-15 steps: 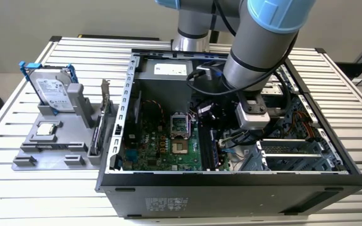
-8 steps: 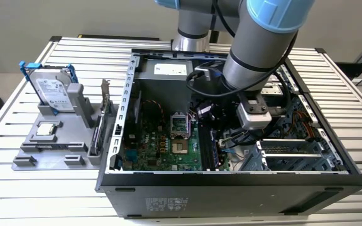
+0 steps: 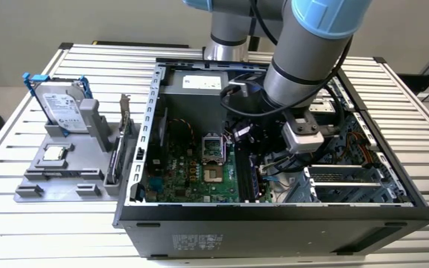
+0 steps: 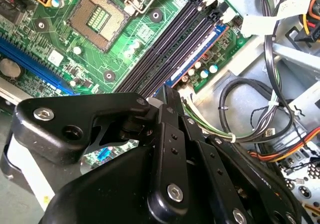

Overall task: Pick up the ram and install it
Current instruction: 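Press down the ram until it locks into place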

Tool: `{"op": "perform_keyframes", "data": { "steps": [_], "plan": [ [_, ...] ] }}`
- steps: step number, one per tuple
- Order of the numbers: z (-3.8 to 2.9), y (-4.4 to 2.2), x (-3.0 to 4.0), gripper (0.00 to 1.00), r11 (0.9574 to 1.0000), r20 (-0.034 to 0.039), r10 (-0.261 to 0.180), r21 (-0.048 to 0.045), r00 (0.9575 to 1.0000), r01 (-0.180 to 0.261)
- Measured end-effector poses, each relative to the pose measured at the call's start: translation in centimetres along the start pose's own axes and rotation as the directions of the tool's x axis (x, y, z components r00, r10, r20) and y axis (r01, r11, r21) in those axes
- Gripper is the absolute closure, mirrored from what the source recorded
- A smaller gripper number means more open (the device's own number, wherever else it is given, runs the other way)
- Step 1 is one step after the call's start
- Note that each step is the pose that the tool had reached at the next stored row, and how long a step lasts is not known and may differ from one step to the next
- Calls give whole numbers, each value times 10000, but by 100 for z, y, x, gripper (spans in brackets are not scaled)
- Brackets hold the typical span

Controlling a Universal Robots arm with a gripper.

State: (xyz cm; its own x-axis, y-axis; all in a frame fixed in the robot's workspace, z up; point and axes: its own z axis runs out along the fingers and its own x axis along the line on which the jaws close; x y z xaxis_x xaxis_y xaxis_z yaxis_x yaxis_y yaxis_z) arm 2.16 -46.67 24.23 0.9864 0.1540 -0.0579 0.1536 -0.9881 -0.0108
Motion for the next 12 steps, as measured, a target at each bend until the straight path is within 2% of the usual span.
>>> {"op": "perform_keyframes", "data": {
  "steps": [12],
  "plan": [
    [1,-2,-11,100,9975,9,-712,-41,9975,712]
  ]
}}
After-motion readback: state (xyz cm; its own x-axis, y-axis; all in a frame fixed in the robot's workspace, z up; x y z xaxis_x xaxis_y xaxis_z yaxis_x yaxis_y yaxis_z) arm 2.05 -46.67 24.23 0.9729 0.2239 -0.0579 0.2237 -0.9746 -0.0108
